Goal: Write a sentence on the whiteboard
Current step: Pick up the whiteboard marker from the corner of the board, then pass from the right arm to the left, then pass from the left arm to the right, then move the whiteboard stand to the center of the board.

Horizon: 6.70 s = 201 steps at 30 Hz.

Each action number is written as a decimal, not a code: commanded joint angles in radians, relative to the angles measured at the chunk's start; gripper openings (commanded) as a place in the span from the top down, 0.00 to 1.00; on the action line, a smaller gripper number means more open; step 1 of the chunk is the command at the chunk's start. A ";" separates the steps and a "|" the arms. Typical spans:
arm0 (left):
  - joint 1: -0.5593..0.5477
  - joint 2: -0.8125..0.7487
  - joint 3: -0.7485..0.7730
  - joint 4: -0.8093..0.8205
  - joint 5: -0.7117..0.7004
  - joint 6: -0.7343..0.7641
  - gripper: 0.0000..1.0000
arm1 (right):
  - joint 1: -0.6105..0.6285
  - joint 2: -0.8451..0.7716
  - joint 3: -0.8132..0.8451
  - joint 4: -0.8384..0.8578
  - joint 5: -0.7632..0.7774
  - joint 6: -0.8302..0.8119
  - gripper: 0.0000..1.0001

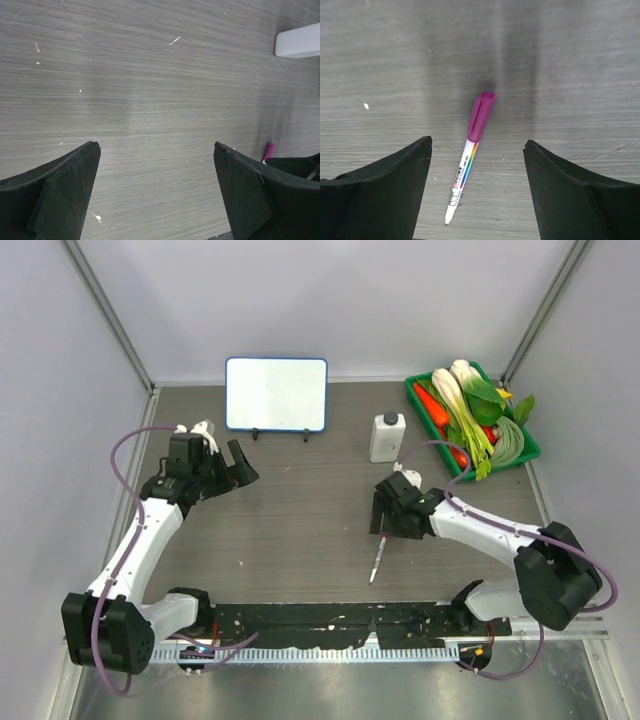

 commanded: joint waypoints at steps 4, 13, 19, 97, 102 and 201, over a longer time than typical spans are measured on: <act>0.004 0.011 0.016 -0.048 0.023 0.032 0.00 | 0.051 0.110 -0.041 0.052 0.010 0.085 0.39; 0.004 -0.034 0.028 -0.085 0.036 0.060 0.00 | 0.052 0.138 -0.018 0.088 -0.017 0.062 0.99; -0.002 -0.071 0.033 -0.053 0.194 0.055 0.00 | 0.049 0.025 0.132 0.060 0.017 0.042 0.99; -0.490 0.138 0.414 -0.059 0.697 0.190 1.00 | -0.015 -0.201 0.237 0.643 -0.986 0.051 0.52; -0.491 0.135 0.410 -0.052 0.710 0.188 1.00 | -0.015 -0.200 0.202 0.683 -1.000 0.074 0.62; -0.232 0.181 0.203 0.032 0.095 0.000 0.00 | -0.164 -0.213 0.174 0.356 -0.618 -0.082 0.99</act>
